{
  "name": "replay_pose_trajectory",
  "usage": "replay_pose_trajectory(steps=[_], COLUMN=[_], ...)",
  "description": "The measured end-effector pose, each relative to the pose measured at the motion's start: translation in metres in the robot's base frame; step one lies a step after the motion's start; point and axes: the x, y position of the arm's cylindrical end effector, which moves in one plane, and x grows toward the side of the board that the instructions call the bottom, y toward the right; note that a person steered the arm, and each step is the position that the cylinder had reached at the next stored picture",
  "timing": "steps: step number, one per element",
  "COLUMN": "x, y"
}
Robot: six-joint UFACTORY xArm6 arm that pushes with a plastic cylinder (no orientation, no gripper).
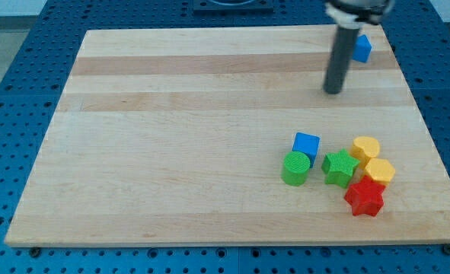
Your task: Move your arm to the top right
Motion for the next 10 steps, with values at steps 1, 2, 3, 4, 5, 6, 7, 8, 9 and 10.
replay_pose_trajectory(steps=[1, 2, 3, 4, 5, 6, 7, 8, 9, 10], x=[-0.009, -0.023, -0.038, -0.057, -0.077, -0.084, -0.084, -0.084, -0.084, -0.084], y=[0.041, 0.065, 0.087, 0.093, 0.093, 0.093, 0.093, 0.090, 0.090, 0.087])
